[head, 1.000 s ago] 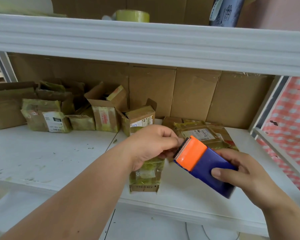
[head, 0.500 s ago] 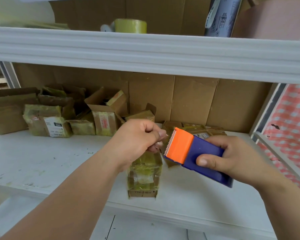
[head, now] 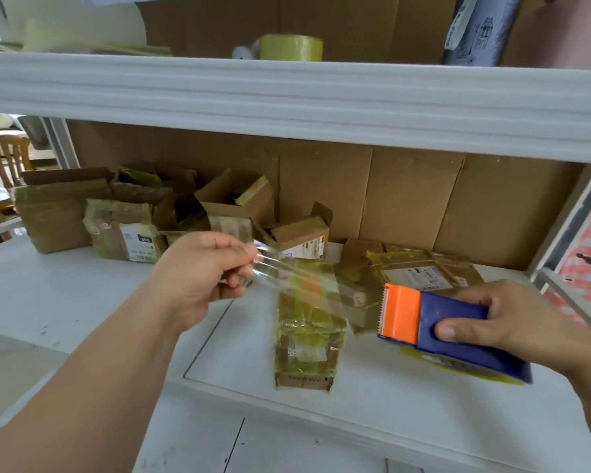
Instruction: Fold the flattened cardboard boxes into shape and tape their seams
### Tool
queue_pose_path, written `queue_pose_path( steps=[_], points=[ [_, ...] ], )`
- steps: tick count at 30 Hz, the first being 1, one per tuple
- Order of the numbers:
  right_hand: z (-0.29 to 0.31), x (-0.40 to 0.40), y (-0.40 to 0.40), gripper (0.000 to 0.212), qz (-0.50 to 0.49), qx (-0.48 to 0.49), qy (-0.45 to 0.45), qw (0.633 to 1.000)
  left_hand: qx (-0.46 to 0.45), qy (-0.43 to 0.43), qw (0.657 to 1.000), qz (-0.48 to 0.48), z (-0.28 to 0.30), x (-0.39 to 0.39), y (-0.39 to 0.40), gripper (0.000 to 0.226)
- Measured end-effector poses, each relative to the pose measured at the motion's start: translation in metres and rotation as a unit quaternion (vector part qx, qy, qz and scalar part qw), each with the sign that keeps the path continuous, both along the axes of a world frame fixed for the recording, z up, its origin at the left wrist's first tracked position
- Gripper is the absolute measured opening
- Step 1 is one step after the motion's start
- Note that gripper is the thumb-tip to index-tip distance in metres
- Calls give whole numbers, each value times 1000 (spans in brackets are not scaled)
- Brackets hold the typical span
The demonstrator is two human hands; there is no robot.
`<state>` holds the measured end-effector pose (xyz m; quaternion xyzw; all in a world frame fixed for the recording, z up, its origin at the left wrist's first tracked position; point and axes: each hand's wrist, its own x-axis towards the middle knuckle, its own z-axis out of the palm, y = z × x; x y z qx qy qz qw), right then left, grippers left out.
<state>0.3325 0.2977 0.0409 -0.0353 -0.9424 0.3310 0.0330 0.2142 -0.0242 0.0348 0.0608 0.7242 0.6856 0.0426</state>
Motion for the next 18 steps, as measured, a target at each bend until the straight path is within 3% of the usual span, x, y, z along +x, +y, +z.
queue_pose_path(
  steps=[5, 9, 14, 18],
  points=[
    [6, -14, 2, 70, -25, 29, -34, 999, 15, -92, 995, 26, -32, -3, 3, 13],
    [11, -22, 1, 56, -29, 48, -84, 995, 10, -110, 993, 44, -46, -1, 2, 13],
    [10, -28, 3, 79, -21, 56, -112, 992, 6, -114, 992, 52, -48, 2, 3, 14],
    [10, -31, 6, 78, -9, 67, -132, 989, 6, -116, 992, 49, -47, 4, 2, 14]
  ],
)
